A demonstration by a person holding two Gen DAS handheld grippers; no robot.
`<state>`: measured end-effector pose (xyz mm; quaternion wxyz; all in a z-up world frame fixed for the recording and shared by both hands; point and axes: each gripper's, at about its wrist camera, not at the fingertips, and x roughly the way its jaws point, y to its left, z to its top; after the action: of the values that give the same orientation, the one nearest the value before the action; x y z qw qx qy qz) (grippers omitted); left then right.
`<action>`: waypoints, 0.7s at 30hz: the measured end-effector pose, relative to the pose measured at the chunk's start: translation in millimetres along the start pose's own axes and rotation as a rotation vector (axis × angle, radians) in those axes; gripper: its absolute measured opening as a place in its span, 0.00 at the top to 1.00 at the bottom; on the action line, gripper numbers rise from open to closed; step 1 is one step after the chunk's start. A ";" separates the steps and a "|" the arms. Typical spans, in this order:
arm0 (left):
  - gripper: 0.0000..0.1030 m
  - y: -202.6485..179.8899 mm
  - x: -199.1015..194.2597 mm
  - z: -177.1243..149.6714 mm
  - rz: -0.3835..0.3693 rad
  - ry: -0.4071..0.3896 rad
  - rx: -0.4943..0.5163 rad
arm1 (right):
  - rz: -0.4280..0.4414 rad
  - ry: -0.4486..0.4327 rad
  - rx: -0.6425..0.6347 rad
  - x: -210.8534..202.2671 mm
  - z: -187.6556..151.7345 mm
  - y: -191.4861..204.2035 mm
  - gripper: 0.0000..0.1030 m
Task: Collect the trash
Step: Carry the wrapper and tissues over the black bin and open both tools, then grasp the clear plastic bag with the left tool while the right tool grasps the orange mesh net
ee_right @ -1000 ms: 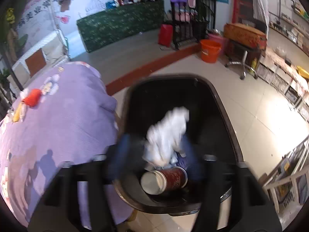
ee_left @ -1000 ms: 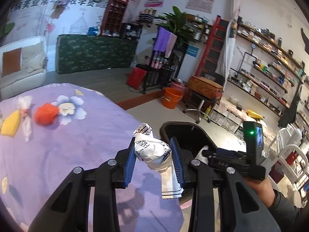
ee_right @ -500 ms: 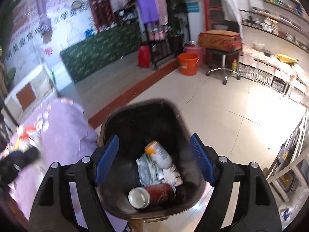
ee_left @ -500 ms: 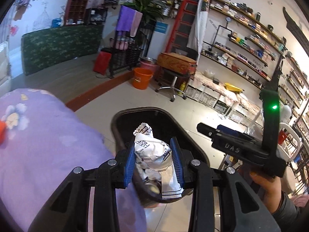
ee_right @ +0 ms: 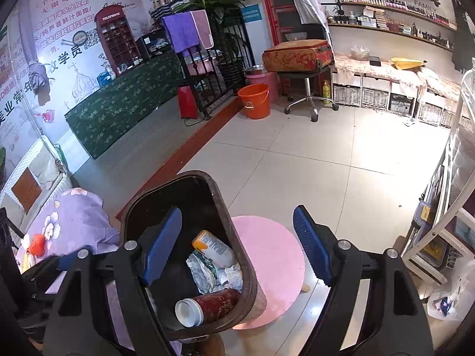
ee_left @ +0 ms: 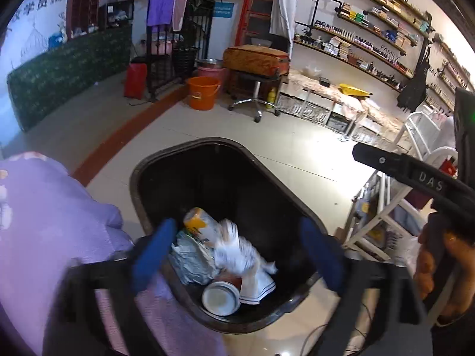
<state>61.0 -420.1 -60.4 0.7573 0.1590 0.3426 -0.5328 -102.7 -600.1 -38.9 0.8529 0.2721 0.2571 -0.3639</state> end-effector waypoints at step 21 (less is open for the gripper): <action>0.05 102.3 -115.2 -72.1 0.261 -0.111 -0.237 | 0.296 0.083 -0.202 12.8 -34.4 134.1 0.15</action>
<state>106.8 -257.0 -45.3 0.8511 0.0818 0.3372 -0.3940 -1.2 -505.2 -34.7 0.9088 0.2347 0.2845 -0.1949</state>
